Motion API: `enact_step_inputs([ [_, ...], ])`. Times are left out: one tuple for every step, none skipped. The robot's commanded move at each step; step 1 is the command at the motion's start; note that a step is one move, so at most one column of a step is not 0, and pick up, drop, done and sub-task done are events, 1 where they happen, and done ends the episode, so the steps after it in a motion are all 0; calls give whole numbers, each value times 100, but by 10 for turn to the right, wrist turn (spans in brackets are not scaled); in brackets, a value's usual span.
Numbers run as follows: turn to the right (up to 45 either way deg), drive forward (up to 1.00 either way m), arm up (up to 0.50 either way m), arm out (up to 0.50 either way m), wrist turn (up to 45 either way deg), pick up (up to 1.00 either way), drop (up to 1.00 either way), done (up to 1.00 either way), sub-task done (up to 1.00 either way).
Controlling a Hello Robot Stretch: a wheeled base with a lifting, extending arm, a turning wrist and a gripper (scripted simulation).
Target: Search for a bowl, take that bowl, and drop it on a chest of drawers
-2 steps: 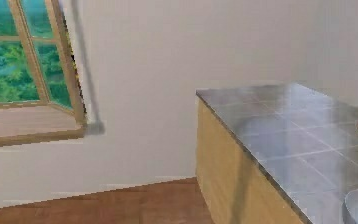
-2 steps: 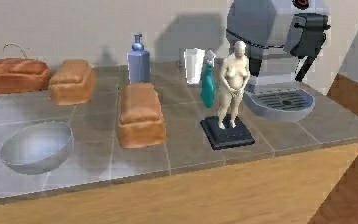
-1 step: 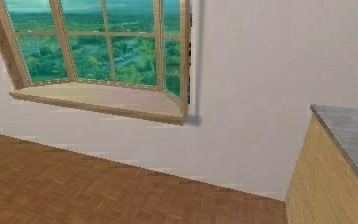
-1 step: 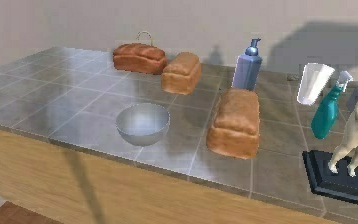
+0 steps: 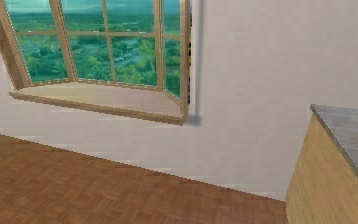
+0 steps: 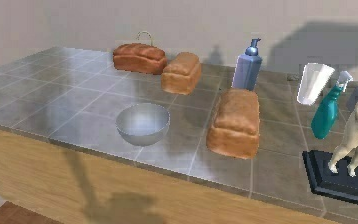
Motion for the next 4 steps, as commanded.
enact_step_inputs([
  [0,0,38,0,0,0,0,0,0],
  [0,0,0,20,0,0,0,0,0],
  [0,0,0,0,450,0,0,0,0],
  [0,0,0,0,450,0,0,0,0],
])
